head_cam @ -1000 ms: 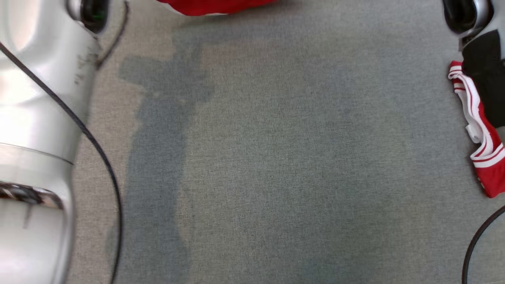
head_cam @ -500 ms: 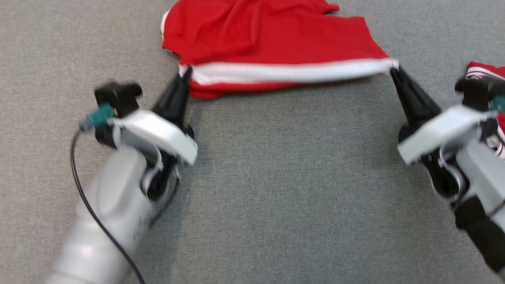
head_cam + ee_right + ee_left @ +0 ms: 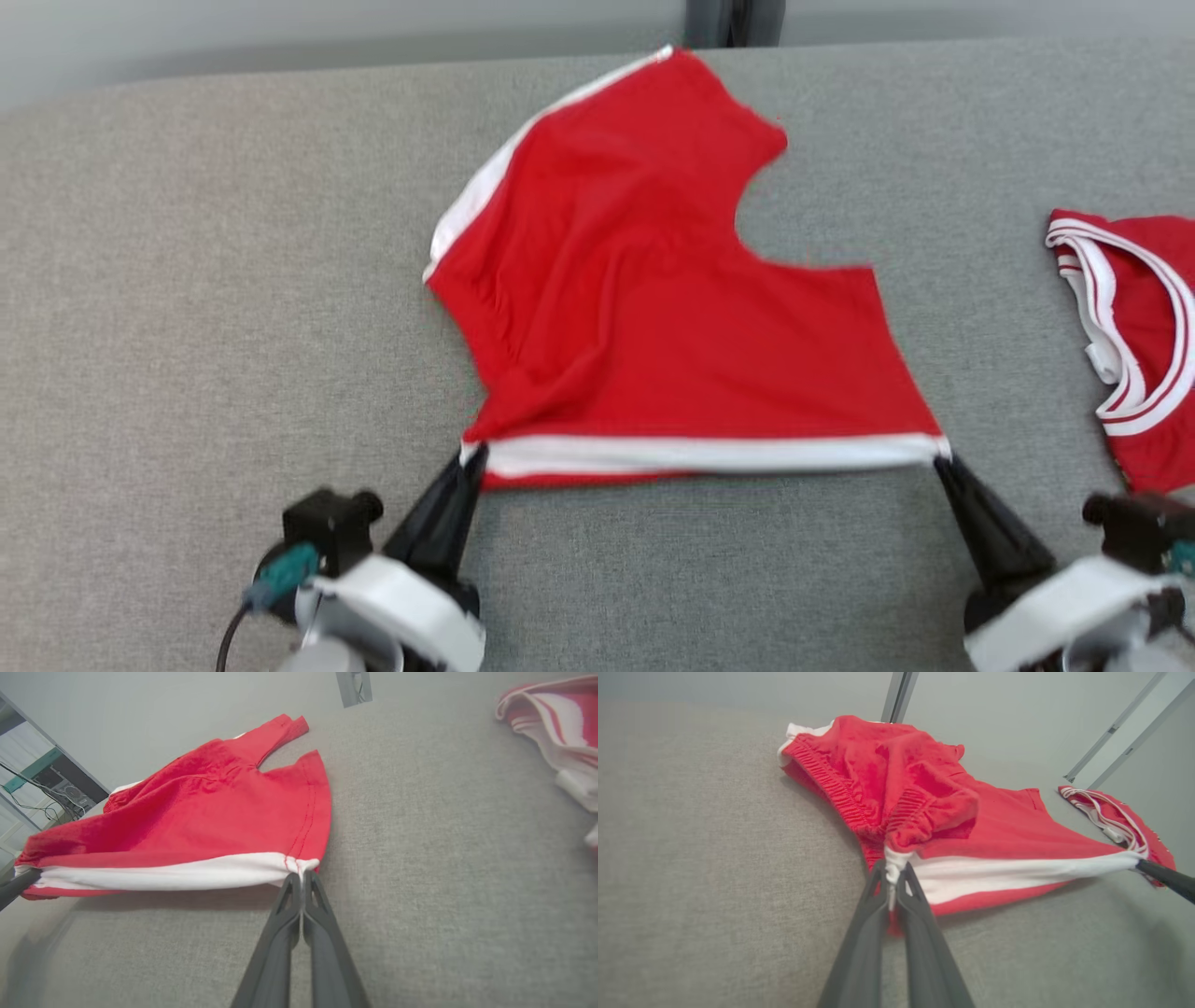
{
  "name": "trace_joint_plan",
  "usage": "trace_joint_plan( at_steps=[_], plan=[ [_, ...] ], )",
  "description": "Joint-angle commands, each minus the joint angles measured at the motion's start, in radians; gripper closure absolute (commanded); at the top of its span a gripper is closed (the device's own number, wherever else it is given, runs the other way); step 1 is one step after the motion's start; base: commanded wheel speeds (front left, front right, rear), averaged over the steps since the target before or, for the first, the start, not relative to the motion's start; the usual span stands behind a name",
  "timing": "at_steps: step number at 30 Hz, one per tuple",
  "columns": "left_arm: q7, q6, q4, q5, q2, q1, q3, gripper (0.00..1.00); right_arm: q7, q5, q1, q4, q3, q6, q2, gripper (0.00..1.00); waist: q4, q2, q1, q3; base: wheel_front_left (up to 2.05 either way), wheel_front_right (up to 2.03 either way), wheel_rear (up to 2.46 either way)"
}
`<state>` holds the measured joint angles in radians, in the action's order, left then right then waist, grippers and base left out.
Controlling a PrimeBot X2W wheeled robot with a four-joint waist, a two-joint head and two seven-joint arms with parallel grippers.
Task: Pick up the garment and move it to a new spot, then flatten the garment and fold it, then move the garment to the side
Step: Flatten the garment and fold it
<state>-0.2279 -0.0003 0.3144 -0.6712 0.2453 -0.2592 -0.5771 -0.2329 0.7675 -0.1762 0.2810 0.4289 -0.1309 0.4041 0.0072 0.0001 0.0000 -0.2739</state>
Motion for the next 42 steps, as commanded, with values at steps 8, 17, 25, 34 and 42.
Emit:
trace_joint_plan(
  at_steps=[8, 17, 25, 34, 42],
  plan=[
    [0.109, 0.176, -0.36, 0.001, 0.105, 0.265, -0.001, 1.0, 0.205, -0.137, 0.333, -0.295, -0.224, 0.0, -0.078, 1.0, 0.005, -0.0001, 0.0, 0.084, 0.0, 0.0, 0.0],
    [0.217, 0.261, -0.591, 0.023, 0.194, 0.345, -0.001, 1.0, 0.388, -0.26, 0.473, -0.582, -0.364, 0.0, -0.185, 1.0, 0.013, -0.0001, 0.0, 0.102, 0.0, 0.0, 0.0],
    [0.224, 0.251, -0.621, 0.0, 0.184, 0.241, 0.045, 1.0, 0.431, -0.297, 0.266, -0.616, -0.375, 0.0, -0.125, 1.0, 0.038, -0.0001, 0.0, 0.023, 0.0, 0.0, 0.0],
    [0.202, 0.183, -0.518, -0.042, 0.118, 0.027, 0.088, 1.0, 0.385, -0.213, -0.184, -0.412, -0.25, 0.0, 0.028, 1.0, 0.101, -0.0001, 0.0, -0.143, 0.0, 0.0, 0.0],
    [0.198, 0.079, -0.343, -0.07, 0.036, -0.173, 0.056, 1.0, 0.345, -0.122, -0.551, -0.132, -0.048, 0.0, 0.114, 1.0, 0.187, -0.0001, 0.0, -0.255, 0.0, 0.0, 0.0]
  ],
)
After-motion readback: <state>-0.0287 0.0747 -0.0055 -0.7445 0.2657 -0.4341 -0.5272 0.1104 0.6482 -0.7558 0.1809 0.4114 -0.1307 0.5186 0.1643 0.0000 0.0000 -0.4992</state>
